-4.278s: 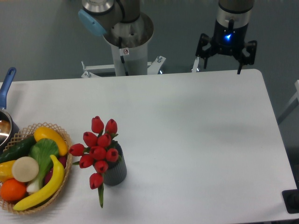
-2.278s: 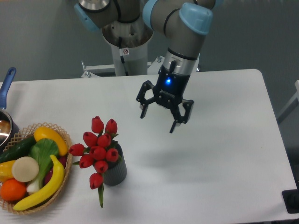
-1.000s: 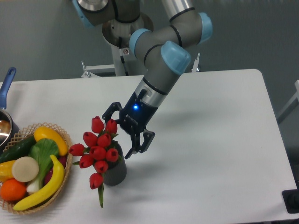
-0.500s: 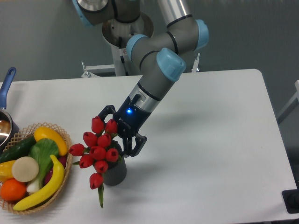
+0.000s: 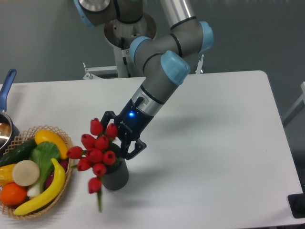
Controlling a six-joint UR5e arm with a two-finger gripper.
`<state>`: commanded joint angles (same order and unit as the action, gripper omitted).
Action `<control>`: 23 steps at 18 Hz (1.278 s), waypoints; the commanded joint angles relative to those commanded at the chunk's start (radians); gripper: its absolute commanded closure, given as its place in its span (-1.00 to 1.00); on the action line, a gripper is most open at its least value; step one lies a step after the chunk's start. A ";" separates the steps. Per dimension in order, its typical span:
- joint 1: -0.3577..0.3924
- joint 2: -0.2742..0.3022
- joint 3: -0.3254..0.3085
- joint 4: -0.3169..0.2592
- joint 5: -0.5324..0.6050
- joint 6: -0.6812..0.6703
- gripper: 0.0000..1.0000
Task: Pick up the flowers from the vase
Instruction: 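Close the gripper around the tulip stems just below the blooms, then lift the gripped tulips upward out of the grey vase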
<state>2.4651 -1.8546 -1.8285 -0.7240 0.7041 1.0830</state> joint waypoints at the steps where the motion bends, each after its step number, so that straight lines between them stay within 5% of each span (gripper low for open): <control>1: 0.002 0.000 0.000 0.000 -0.002 0.000 0.05; 23: 0.038 0.077 0.035 -0.002 -0.127 -0.146 0.14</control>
<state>2.5035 -1.7780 -1.7932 -0.7256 0.5768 0.9374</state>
